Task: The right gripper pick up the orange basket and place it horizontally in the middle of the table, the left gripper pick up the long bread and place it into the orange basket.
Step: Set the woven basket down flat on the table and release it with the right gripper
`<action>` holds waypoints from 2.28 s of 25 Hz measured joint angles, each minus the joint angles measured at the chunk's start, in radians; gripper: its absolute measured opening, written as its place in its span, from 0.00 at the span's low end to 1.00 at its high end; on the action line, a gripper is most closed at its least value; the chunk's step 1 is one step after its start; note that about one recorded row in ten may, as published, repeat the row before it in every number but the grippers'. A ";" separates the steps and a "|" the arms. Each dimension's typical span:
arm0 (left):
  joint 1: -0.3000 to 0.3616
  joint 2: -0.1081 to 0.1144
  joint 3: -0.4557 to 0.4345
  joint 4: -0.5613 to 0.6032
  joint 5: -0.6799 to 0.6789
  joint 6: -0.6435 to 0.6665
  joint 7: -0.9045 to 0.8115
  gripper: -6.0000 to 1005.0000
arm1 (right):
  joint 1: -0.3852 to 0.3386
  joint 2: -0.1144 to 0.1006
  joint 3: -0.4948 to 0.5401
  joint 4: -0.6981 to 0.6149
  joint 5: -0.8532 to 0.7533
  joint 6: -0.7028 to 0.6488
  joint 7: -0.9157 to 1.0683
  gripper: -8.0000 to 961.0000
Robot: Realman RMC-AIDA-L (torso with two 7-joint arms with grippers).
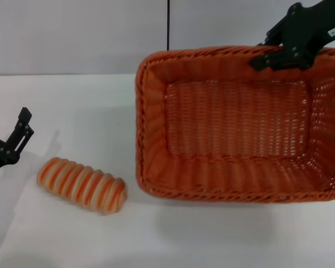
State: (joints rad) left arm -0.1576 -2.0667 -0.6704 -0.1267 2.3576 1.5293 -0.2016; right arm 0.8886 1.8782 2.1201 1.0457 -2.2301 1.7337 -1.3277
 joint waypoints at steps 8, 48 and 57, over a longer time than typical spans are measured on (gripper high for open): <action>0.017 -0.001 -0.001 -0.004 -0.001 0.011 -0.003 0.82 | -0.009 0.003 -0.004 -0.113 0.098 0.008 -0.071 0.17; 0.003 0.002 -0.011 -0.010 -0.001 0.014 0.003 0.82 | -0.119 0.056 -0.078 -0.101 0.077 0.004 0.087 0.17; 0.010 0.002 -0.011 -0.013 -0.001 0.014 0.001 0.82 | -0.122 0.050 -0.079 -0.091 -0.011 -0.024 0.082 0.17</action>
State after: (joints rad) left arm -0.1473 -2.0647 -0.6811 -0.1393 2.3562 1.5432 -0.2004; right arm 0.7666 1.9280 2.0410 0.9549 -2.2410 1.7097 -1.2455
